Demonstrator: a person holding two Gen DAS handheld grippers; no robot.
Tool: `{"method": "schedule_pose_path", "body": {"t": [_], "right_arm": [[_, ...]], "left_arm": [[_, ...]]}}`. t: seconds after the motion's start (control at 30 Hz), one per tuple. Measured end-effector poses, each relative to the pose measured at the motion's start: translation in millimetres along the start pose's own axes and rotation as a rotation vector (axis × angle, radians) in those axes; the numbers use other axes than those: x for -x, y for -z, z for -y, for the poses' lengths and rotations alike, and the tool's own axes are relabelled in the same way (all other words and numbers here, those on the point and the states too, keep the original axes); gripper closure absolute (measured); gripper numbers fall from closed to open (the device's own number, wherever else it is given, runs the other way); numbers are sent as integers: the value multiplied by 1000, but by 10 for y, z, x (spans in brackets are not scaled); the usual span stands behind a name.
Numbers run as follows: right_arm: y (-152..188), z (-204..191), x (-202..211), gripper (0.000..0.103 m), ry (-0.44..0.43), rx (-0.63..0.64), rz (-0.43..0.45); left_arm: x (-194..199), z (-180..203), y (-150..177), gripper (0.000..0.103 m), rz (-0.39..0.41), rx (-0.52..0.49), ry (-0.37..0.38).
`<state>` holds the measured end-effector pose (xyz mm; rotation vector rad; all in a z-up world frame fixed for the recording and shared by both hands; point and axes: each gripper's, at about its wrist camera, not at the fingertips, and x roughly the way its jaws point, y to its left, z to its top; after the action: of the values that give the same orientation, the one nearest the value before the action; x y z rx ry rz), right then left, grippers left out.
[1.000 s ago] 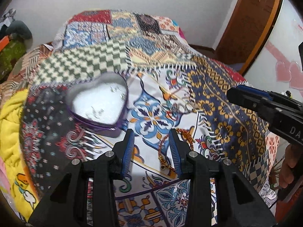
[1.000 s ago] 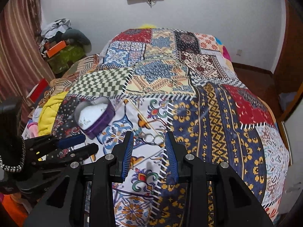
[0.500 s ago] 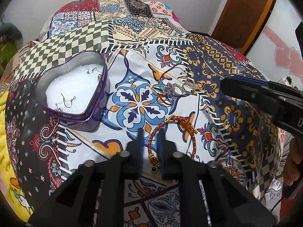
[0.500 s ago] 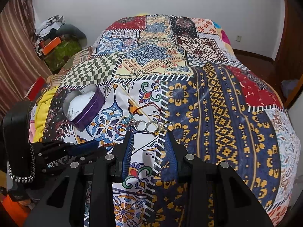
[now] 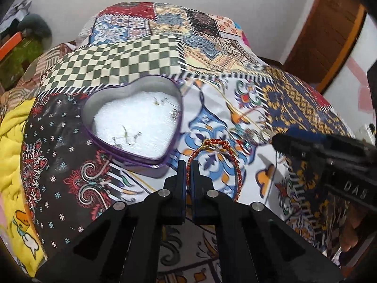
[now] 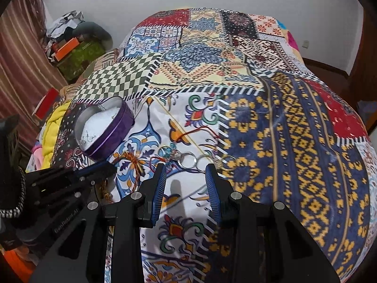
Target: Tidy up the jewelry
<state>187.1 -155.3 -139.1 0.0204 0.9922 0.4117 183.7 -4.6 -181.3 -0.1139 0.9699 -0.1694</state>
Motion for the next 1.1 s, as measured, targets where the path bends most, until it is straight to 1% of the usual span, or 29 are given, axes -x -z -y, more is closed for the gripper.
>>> {"method": "schedule_pose_path", "body": {"t": [0.13,0.27,0.33,0.43,0.6,0.77,0.8,0.83,0.87,0.93,1.1], "right_arm": [[-31,-75,-87,72,-24,21,-14],[-22,-112,-149,73,-64,20,-20],[-1,-114,-180,82,-92,12,-28],[1,-109,-245,85,-124,-6,-51],[-15,-100,-325,85,-111,-19,-65],[-50,-127,-392,85,-75,-11,-64],[-55,-131,-399,86,-67,-5,-60],[-67,-127,-406,91,-61,2,-57],[-70,-133,-410,94,-49,10,-53],[-62,-133,-398,96,-47,15,-48],[-34,-105,-323,96,-44,4,-36]], "left_arm": [[-31,-38,-10,101,-7,9,1],[-64,-14,-7,101,-10,-6,-1],[-78,-15,-9,101,-11,-6,3],[-93,-22,-11,101,-13,0,13],[-83,-34,4,101,-12,3,18],[-92,1,11,101,-9,-17,4],[-101,10,7,100,-9,-19,3],[-104,15,8,100,-8,-22,1],[-106,16,8,99,-8,-23,2],[-105,16,8,97,-8,-23,9],[-120,43,2,97,-9,-39,3]]}}
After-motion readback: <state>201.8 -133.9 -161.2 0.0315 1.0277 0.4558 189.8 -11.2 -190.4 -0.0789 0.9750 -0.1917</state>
